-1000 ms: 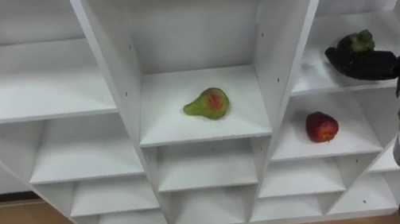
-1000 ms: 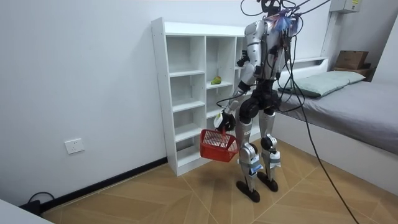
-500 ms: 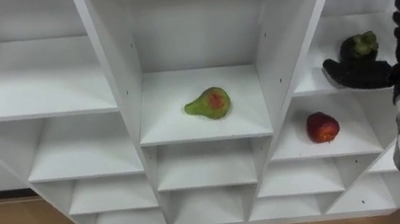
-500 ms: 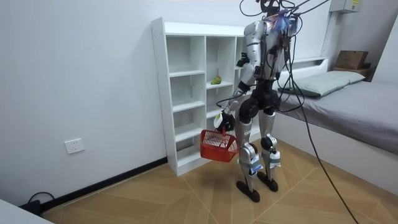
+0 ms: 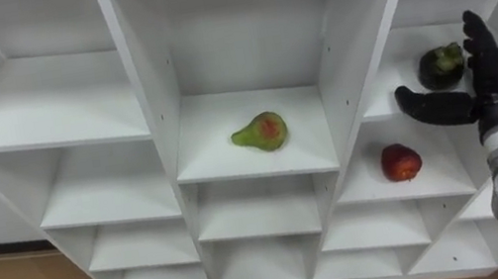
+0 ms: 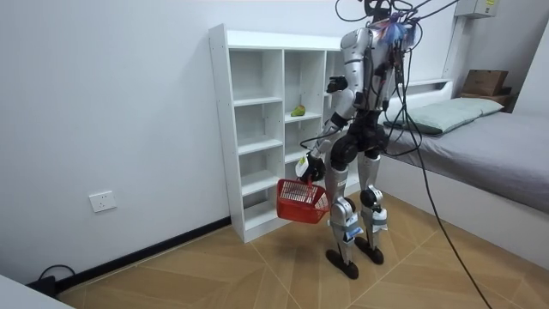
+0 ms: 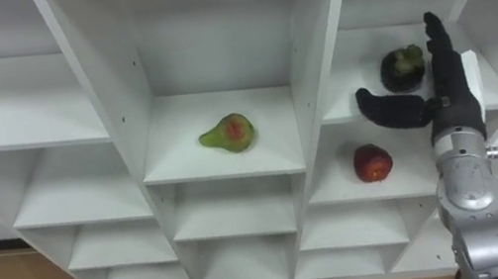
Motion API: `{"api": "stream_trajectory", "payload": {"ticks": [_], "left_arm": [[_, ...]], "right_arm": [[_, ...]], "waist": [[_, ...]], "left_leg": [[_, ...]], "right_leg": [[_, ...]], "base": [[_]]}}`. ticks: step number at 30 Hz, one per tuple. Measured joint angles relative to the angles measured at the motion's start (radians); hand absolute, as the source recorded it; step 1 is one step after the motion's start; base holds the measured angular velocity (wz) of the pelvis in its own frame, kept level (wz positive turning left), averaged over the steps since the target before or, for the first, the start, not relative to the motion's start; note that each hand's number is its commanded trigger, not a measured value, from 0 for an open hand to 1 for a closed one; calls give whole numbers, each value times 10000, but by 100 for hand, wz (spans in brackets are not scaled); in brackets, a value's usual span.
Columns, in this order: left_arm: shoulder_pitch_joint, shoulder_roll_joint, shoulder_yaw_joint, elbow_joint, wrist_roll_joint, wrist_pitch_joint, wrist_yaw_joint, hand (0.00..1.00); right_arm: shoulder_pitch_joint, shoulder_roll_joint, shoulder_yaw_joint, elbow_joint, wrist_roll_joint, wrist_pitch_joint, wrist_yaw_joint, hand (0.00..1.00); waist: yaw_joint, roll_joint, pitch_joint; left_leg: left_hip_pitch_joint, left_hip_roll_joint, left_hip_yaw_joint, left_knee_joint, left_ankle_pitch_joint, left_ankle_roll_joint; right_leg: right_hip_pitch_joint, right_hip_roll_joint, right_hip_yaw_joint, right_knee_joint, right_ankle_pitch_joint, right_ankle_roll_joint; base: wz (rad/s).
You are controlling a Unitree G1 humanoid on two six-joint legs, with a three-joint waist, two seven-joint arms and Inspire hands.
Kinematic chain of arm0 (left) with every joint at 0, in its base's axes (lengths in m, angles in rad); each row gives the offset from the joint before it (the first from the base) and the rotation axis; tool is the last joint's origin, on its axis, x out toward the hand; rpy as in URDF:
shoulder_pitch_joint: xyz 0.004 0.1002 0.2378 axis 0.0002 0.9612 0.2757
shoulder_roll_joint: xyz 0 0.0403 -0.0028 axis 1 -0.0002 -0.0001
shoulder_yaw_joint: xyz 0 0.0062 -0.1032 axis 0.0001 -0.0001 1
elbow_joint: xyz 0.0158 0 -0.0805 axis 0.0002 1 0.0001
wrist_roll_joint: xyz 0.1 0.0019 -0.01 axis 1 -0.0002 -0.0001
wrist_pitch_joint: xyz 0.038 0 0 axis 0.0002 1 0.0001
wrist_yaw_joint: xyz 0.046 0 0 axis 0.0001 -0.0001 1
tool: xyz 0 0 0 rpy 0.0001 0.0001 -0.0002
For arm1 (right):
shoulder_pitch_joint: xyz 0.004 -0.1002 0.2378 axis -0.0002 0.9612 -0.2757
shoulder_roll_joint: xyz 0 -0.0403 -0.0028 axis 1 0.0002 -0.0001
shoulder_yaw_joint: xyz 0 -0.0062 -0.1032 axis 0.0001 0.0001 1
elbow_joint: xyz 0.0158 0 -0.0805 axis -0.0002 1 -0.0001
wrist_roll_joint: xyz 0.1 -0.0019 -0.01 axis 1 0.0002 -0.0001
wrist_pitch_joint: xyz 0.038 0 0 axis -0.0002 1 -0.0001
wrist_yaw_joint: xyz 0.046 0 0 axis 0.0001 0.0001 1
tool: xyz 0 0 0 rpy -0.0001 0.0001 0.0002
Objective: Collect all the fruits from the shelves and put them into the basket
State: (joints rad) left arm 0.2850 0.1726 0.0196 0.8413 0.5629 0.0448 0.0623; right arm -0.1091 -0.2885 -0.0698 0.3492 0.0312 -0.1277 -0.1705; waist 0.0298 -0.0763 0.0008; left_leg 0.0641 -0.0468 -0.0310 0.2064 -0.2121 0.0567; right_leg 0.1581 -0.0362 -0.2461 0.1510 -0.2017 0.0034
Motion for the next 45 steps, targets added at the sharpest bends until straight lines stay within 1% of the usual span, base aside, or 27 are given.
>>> {"api": "stream_trajectory", "payload": {"ticks": [1, 4, 6, 9, 10, 11, 12, 13, 14, 17, 20, 27, 33, 37, 45], "left_arm": [[1, 0, 36, 35, -1, 2, 0, 100], [-22, -2, 98, 183, -1, 10, 2, 100], [-21, -2, 116, 239, -1, 69, 3, 100], [-116, 3, 129, 398, -3, 117, 57, 100], [-116, 3, 129, 433, -3, 129, 100, 100], [-116, 3, 129, 436, -3, 148, 107, 100], [-125, 3, 131, 433, -5, 171, 109, 100], [-137, 3, 132, 431, -5, 188, 109, 100], [-144, 3, 133, 429, -4, 192, 109, 100], [-154, 3, 143, 425, -4, 203, 132, 100], [-162, 3, 144, 420, -4, 216, 133, 100], [-192, 2, 144, 420, -3, 218, 145, 100], [-259, 3, 144, 420, -4, 218, 167, 100], [-265, 3, 145, 427, -6, 219, 180, 100], [-269, 4, 144, 440, -12, 226, 227, 100]], "right_arm": [[0, -11, 1, 54, -1, 36, 120, 0], [0, -45, 1, 79, -28, 100, 232, 0], [-1, -99, 0, 188, -67, 91, 403, 0], [-18, -370, 93, 473, -49, -41, 608, 0], [-40, -407, 93, 546, -52, -57, 704, 12], [-61, -408, 94, 583, -51, -61, 743, 34], [-94, -408, 94, 689, -52, -80, 791, 58], [-94, -407, 94, 736, -60, -121, 819, 94], [-96, -407, 90, 746, -65, -130, 820, 100], [-117, -408, -11, 743, -403, -137, 765, 100], [-200, -414, -301, 745, -636, -114, 721, 100], [-295, -426, -420, 767, -812, -35, 546, 100], [-306, -407, -384, 773, -809, -4, 565, 100], [-332, -400, -300, 769, -797, 158, 656, 100], [-329, -354, -241, 758, -785, 168, 741, 100]], "waist": [[3, -21, -15], [24, -38, -24], [28, -45, -16], [61, -55, 15], [61, -80, 23], [58, -94, 27], [55, -121, 35], [56, -138, 34], [57, -143, 32], [55, -150, 28], [34, -150, 24], [38, -147, -39], [59, -146, -40], [98, -144, -38], [53, -136, -34]], "left_leg": [[7, -2, -2, 9, 0, 0], [5, -5, -4, 28, 0, 0], [10, -5, -3, 23, 0, 0], [12, -4, -2, -13, -1, 0], [10, -2, -2, -19, -2, -1], [9, -1, -2, -19, -2, -2], [4, -1, -3, -16, -2, -2], [4, -3, -3, -12, -2, -1], [4, -4, -3, -10, -3, -1], [6, -6, 6, -3, -3, 0], [12, 2, 8, 4, -3, -1], [89, 8, 10, -19, -3, -3], [111, 5, 10, -20, -3, -2], [107, 5, 2, -27, -3, -2], [76, -3, 10, -24, -4, -1]], "right_leg": [[15, -1, 5, 0, 0, 0], [24, -2, 23, 2, 0, 0], [18, 5, 126, 2, 0, 0], [0, 11, 184, 2, 0, 0], [-1, 14, 185, 2, 0, 0], [-4, 15, 184, 2, 0, 0], [-9, 16, 188, 2, 0, 0], [-9, 16, 204, 2, 0, -1], [-10, 16, 208, 2, 0, -1], [-18, 17, 241, 4, 1, -1], [-29, 28, 256, 3, 1, -1], [8, 36, 318, 1, 0, -1], [4, 43, 499, 1, 0, -1], [6, 44, 509, 1, 0, -1], [21, 39, 522, 8, 1, -1]], "base": [[0], [0], [0], [0], [0], [0], [0], [0], [0], [0], [0], [0], [0], [0], [0]]}}
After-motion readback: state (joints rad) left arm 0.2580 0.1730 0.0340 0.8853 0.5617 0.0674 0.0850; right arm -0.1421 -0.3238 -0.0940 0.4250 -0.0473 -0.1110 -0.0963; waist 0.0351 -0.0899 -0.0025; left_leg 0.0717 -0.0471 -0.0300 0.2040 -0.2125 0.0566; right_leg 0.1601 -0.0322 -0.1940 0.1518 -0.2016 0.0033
